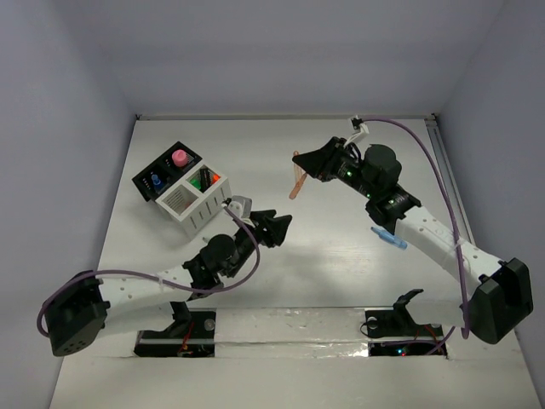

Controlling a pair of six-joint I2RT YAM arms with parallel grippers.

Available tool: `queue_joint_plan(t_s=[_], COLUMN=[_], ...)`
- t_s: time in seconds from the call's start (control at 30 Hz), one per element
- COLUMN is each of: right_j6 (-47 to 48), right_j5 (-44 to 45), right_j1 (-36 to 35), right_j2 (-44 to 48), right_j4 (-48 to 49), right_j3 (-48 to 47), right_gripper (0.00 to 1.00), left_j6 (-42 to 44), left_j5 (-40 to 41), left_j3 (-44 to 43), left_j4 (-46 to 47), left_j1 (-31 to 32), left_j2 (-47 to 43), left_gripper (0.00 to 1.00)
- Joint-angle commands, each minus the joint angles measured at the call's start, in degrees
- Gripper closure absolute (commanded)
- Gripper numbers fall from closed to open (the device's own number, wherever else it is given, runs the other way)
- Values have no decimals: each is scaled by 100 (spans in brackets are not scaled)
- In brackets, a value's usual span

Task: Sort the stationery into containers
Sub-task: Close the pen cap on the pen.

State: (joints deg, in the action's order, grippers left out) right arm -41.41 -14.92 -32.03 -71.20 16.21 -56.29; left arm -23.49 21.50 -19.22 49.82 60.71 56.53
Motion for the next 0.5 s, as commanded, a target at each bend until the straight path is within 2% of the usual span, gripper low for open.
queue_joint_plan(t_s=[0.0, 0.23, 0.47], right_j6=[71, 124, 124], right_j5=[744, 806, 736], right_j1=[-110, -163, -163], right_j2=[177, 229, 220], right_j4=[-47, -91, -91], right_j3=[-13, 39, 57], right_gripper=[100, 100, 100], left_j6=[668, 977, 1399], left_j5=[794, 926, 777], left_j3=[-415, -696, -987], left_j4=[826, 1389, 1565], left_j1=[126, 240, 240], left_j2=[314, 789, 1131], left_gripper=[49, 44, 42])
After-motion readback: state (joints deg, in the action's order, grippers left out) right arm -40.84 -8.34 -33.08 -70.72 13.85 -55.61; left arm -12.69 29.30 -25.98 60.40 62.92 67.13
